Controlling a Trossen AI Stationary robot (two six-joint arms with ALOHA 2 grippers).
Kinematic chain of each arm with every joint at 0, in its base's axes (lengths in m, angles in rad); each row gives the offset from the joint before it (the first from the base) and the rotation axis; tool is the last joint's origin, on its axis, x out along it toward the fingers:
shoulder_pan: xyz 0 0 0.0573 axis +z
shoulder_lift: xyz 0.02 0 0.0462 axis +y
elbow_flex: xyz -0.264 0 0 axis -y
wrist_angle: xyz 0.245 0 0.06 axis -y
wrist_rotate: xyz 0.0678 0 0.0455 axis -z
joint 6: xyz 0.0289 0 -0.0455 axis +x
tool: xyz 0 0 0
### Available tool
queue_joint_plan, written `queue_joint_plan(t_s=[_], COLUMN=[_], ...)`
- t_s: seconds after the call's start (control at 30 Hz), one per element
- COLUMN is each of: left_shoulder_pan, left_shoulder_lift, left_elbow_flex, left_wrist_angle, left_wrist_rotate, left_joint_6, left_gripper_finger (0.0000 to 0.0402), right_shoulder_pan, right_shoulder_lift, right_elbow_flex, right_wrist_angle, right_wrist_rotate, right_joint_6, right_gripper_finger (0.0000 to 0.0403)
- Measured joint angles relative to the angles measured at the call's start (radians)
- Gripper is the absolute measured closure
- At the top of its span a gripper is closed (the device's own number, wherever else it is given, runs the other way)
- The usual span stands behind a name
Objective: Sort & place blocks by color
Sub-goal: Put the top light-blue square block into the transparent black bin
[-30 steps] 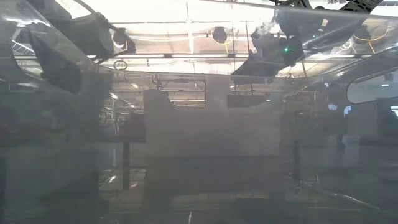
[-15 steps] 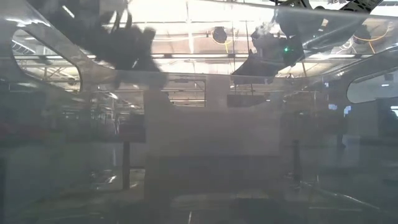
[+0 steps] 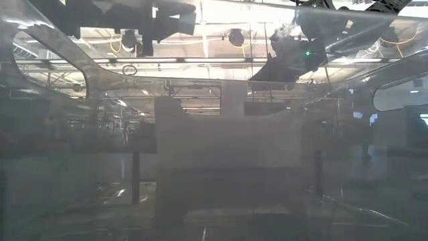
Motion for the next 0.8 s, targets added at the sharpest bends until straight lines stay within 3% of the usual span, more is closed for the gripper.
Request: queue_joint_plan(t_s=[0.37, 0.53, 0.8], left_shoulder_pan=[-0.097, -0.17, -0.297], left_shoulder_lift=[0.061, 0.123, 0.232], left_elbow_flex=[0.002, 0.063, 0.23], left_wrist_angle=[0.0, -0.033, -0.264], left_wrist_rotate=[0.036, 0.038, 0.039], left_joint_6=[-0.255, -0.27, -0.246], left_gripper_finger=[0.027, 0.027, 0.027], right_shoulder_pan=[0.0, 0.0, 0.0], right_shoulder_lift=[0.0, 0.0, 0.0], right_elbow_flex=[0.0, 0.0, 0.0], right_wrist_angle=[0.0, 0.0, 0.001], right_wrist_rotate=[0.0, 0.0, 0.0], right_joint_6=[0.0, 0.0, 0.0], right_gripper_finger=[0.0193, 0.0193, 0.0193])
